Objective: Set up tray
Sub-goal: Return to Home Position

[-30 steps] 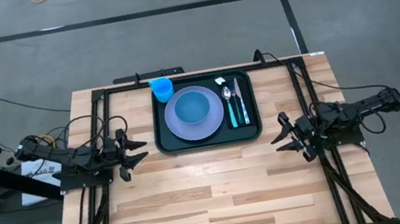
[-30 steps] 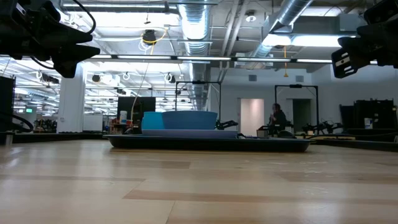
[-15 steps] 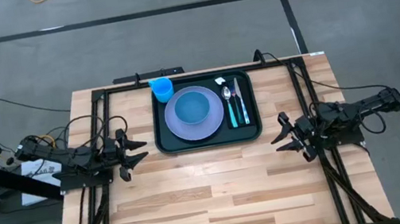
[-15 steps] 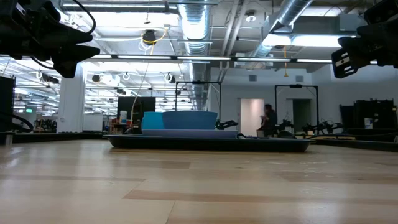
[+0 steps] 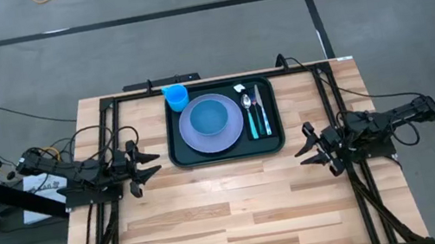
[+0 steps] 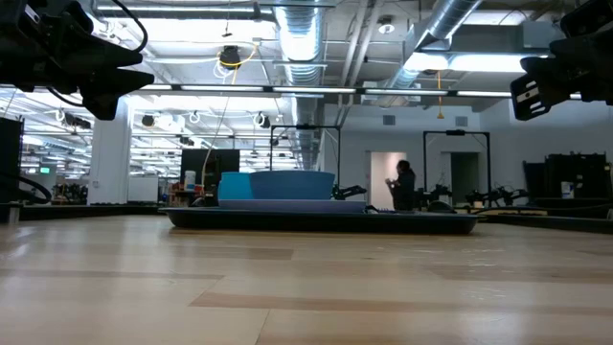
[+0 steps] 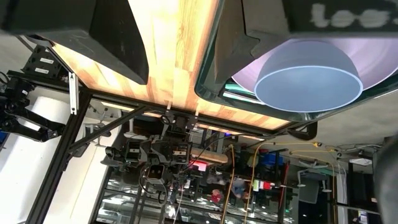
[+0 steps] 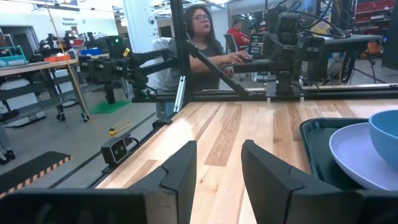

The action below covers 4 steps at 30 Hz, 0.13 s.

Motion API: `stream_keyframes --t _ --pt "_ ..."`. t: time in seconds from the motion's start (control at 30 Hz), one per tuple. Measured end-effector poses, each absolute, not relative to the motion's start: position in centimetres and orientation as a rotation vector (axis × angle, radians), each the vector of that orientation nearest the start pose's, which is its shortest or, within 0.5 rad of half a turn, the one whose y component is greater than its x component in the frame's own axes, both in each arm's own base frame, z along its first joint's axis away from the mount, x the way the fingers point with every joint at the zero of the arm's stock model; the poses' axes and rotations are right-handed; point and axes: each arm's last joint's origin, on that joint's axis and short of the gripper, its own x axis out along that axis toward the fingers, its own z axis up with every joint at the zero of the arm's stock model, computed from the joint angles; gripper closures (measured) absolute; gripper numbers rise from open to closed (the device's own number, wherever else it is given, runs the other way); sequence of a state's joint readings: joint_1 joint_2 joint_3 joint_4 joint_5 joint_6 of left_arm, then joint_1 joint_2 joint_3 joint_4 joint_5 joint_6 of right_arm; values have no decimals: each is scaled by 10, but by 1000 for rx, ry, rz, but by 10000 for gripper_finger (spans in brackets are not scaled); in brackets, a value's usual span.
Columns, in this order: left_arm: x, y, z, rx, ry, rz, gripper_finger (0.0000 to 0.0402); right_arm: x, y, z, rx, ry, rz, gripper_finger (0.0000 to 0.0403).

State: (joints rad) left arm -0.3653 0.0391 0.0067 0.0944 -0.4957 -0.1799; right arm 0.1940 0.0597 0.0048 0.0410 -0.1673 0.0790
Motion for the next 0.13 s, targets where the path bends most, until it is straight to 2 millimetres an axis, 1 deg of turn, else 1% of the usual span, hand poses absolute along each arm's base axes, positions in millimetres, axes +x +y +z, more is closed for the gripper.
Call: stream_keyframes --t 0.13 --pt "95 -21 172 -205 -68 125 229 98 24 164 78 28 361 284"
